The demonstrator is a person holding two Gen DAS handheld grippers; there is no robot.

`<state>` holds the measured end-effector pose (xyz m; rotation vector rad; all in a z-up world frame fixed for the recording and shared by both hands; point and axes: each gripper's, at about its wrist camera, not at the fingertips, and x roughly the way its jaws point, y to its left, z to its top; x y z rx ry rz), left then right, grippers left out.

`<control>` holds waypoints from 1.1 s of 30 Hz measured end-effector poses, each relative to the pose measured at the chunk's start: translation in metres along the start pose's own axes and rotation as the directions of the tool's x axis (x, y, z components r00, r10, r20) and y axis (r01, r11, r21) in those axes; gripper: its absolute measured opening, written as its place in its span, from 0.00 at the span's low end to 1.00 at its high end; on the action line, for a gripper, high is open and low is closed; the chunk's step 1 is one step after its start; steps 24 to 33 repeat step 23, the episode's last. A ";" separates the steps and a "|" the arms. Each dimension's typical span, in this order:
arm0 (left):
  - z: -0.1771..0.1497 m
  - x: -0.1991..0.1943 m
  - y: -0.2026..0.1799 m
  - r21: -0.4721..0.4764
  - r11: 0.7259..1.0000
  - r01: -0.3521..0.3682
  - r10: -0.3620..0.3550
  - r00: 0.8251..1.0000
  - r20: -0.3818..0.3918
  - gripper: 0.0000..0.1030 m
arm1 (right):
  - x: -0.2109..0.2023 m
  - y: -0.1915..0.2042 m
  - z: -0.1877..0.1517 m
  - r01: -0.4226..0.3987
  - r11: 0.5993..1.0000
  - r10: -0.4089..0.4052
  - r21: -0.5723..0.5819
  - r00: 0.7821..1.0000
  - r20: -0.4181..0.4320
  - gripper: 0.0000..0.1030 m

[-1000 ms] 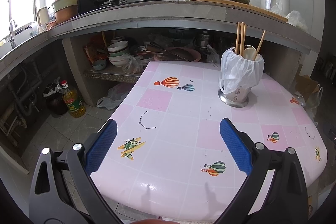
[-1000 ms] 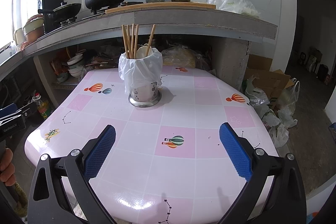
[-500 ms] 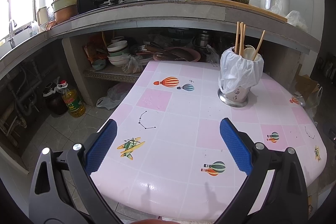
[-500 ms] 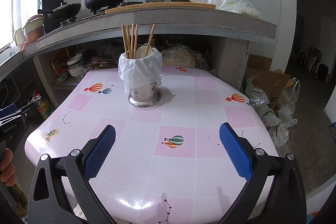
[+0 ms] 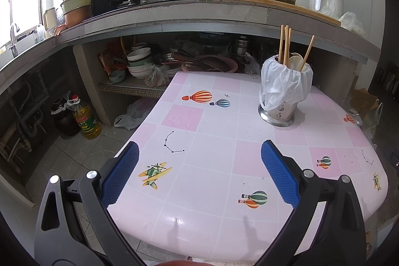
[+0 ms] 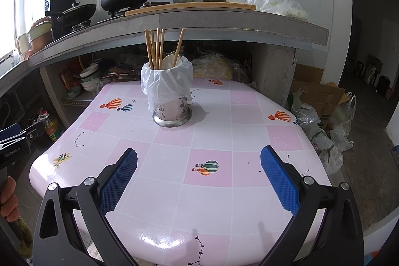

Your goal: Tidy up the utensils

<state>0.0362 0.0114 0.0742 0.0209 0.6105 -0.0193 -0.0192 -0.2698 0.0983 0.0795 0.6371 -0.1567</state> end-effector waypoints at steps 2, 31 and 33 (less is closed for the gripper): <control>0.000 0.000 0.000 0.000 1.000 0.000 0.000 1.000 0.000 0.92 | 0.000 0.000 0.000 -0.001 1.000 0.001 0.000 1.000 0.000 0.94; -0.002 0.001 -0.003 0.003 1.000 0.003 -0.003 1.000 -0.003 0.92 | 0.000 0.001 -0.001 -0.006 1.000 0.006 -0.001 1.000 0.002 0.94; -0.002 0.001 -0.003 0.003 1.000 0.003 -0.003 1.000 -0.003 0.92 | 0.000 0.001 -0.001 -0.006 1.000 0.006 -0.001 1.000 0.002 0.94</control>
